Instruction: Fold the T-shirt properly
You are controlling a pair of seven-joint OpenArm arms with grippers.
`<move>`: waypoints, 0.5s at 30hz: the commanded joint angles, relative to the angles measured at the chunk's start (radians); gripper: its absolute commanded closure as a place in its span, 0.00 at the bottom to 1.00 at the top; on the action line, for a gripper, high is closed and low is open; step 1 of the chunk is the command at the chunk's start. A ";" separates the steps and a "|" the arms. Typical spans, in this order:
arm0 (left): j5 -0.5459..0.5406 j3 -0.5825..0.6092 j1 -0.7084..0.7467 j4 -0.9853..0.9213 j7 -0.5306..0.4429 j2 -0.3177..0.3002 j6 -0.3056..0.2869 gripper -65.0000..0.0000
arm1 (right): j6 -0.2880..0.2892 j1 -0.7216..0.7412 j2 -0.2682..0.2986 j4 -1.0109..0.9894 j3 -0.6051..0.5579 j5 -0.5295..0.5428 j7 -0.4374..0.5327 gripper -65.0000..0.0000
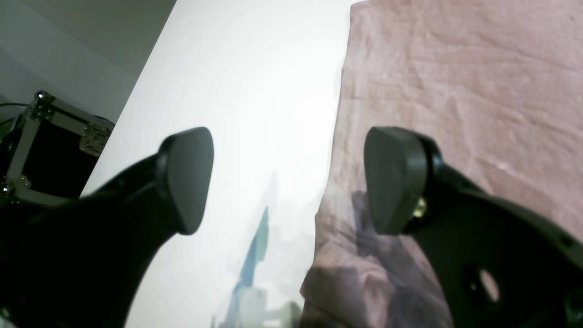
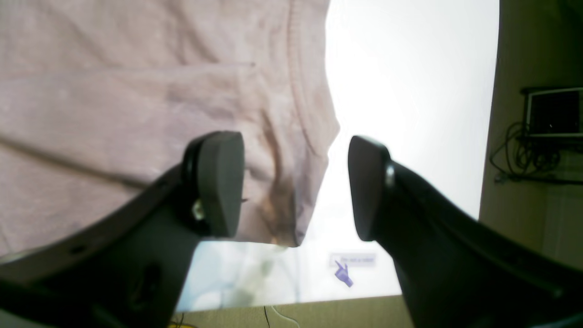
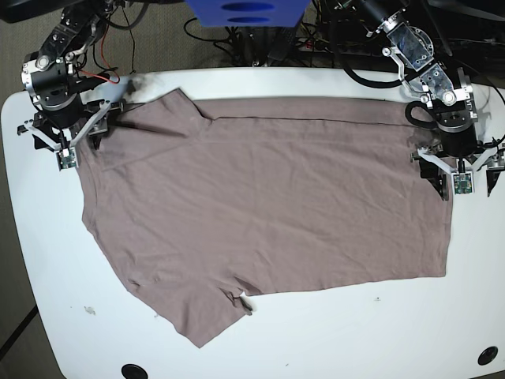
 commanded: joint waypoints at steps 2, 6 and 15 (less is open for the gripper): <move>-0.005 0.002 -0.004 0.017 -0.023 -0.002 0.011 0.24 | -0.003 0.002 0.007 0.019 0.003 0.002 0.017 0.47; -0.005 0.002 -0.004 0.017 -0.023 -0.005 0.011 0.24 | -0.003 0.002 0.007 0.019 0.003 0.002 0.017 0.47; -0.004 -0.001 0.003 0.018 -0.023 -0.005 0.011 0.24 | -0.003 0.002 0.005 0.019 0.004 0.002 0.017 0.47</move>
